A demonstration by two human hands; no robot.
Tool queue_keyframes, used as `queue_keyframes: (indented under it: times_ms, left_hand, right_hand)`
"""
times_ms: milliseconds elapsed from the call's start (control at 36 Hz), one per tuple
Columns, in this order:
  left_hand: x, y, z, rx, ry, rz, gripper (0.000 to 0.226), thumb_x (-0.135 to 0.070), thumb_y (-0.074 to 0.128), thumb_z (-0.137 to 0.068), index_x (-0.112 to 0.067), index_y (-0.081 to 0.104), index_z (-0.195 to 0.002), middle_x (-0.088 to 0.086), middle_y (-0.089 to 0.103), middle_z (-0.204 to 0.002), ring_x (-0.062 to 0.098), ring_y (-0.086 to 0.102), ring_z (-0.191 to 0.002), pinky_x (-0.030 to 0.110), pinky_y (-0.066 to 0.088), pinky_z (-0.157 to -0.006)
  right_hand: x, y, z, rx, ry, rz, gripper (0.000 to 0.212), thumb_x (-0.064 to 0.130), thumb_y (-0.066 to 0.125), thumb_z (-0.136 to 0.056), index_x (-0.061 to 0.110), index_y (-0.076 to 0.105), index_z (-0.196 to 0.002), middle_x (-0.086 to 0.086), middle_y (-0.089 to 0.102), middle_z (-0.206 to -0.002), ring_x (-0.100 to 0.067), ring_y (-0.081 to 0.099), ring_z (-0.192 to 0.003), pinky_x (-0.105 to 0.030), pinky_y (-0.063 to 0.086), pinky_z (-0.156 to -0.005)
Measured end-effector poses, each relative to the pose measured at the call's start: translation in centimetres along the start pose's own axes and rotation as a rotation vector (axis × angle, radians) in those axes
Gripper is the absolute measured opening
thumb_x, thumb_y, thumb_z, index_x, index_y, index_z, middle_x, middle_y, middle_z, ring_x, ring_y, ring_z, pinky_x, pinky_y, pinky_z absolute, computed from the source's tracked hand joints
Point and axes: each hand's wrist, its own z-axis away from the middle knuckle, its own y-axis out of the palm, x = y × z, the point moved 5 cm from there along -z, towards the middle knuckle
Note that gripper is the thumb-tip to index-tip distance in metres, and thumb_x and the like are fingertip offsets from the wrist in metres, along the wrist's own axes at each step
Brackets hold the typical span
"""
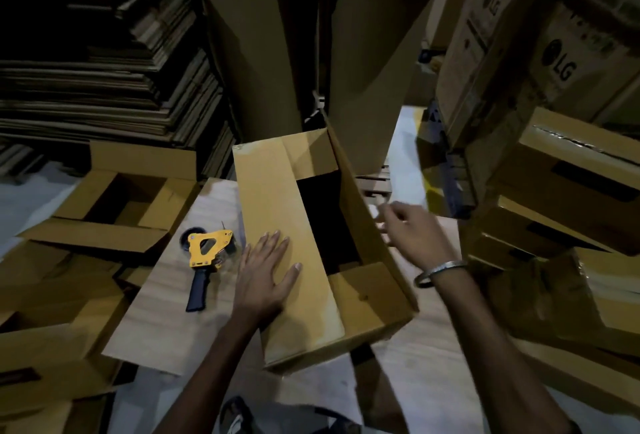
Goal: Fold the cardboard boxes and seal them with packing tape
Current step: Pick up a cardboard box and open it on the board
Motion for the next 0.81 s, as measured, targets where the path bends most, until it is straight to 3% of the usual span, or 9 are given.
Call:
queue_keyframes:
  times_ms: [83,167,250,306,361,417,556,694,806]
  left_hand:
    - [0.2,-0.2,0.1,-0.021,-0.011,0.072,0.061,-0.058,0.058,-0.096,-0.033,0.053,-0.152,-0.016,0.035,-0.166,-0.001,0.017,-0.157,0.045,0.011,-0.131]
    - [0.2,-0.5,0.3,-0.026,-0.006,0.072,0.058,-0.055,0.061,-0.094,-0.034,0.057,-0.149,-0.017,0.037,-0.164,0.000,0.021,-0.156,0.047,0.012,-0.131]
    - [0.2,-0.4,0.5,-0.025,-0.005,0.076,0.058,-0.054,0.063,-0.093,-0.034,0.058,-0.147,-0.017,0.037,-0.164,0.000,0.020,-0.156,0.045,0.009,-0.131]
    - [0.2,-0.3,0.6,-0.021,-0.010,0.079,0.058,-0.051,0.063,-0.093,-0.034,0.058,-0.147,-0.018,0.036,-0.165,-0.001,0.019,-0.156,0.042,0.005,-0.131]
    - [0.1,0.0,0.8,-0.030,-0.012,0.063,0.057,-0.049,0.063,-0.093,-0.033,0.059,-0.147,-0.017,0.036,-0.165,0.000,0.018,-0.157,0.038,0.002,-0.130]
    - [-0.1,0.1,0.9,-0.052,0.004,0.039,0.056,-0.048,0.063,-0.093,-0.032,0.059,-0.147,-0.015,0.037,-0.165,0.002,0.018,-0.158,0.037,0.000,-0.130]
    - [-2.9,0.1,1.9,-0.120,0.159,-0.139,0.055,-0.046,0.064,-0.093,-0.026,0.062,-0.144,-0.002,0.048,-0.160,0.020,0.029,-0.157,0.058,0.013,-0.129]
    - [-6.7,2.2,4.6,-0.069,0.076,-0.114,0.055,-0.043,0.058,-0.095,-0.021,0.060,-0.146,0.005,0.046,-0.162,0.024,0.038,-0.153,0.054,0.023,-0.126]
    - [-12.0,4.1,7.5,-0.028,0.032,-0.102,0.054,-0.047,0.050,-0.097,-0.028,0.059,-0.147,0.000,0.042,-0.165,0.023,0.033,-0.155,0.055,0.021,-0.126]
  right_hand:
    - [0.3,5.2,1.4,0.104,-0.113,0.049,0.042,0.051,0.040,-0.107,0.022,0.066,-0.092,0.000,0.067,-0.095,-0.025,0.063,-0.092,-0.038,0.047,-0.075]
    - [-1.7,9.6,2.8,0.074,-0.067,0.320,0.040,0.060,0.044,-0.099,0.029,0.059,-0.118,-0.003,0.054,-0.132,-0.028,0.048,-0.126,-0.046,0.045,-0.097]
    - [-3.8,11.1,4.3,-0.061,0.119,0.466,0.073,0.078,0.033,-0.092,0.028,0.044,-0.145,-0.011,0.026,-0.166,-0.035,0.016,-0.153,-0.059,0.025,-0.115]
    - [-5.1,12.0,4.8,-0.055,0.207,0.482,0.096,0.088,0.021,-0.088,0.028,0.021,-0.162,-0.013,0.008,-0.173,-0.037,0.001,-0.158,-0.062,0.015,-0.120]
    - [-5.8,12.3,4.9,-0.052,0.231,0.498,0.101,0.092,0.016,-0.086,0.029,0.009,-0.166,-0.014,0.005,-0.173,-0.037,0.005,-0.158,-0.063,0.016,-0.120]
    - [-5.8,12.3,4.7,-0.054,0.233,0.507,0.101,0.091,0.016,-0.086,0.029,0.009,-0.166,-0.015,0.009,-0.172,-0.038,0.015,-0.154,-0.062,0.023,-0.117]
    - [-6.1,11.6,4.6,-0.061,0.187,0.558,0.099,0.091,0.015,-0.088,0.029,0.014,-0.164,-0.015,0.019,-0.168,-0.037,0.026,-0.146,-0.060,0.030,-0.110]
    - [-8.2,8.8,4.0,-0.059,0.076,0.588,0.088,0.090,0.021,-0.090,0.035,0.022,-0.160,-0.009,0.028,-0.164,-0.035,0.035,-0.140,-0.058,0.035,-0.106]
    - [-11.0,6.0,2.6,0.005,-0.020,0.610,0.084,0.087,0.025,-0.092,0.037,0.020,-0.160,-0.005,0.032,-0.163,-0.032,0.038,-0.141,-0.056,0.035,-0.108]
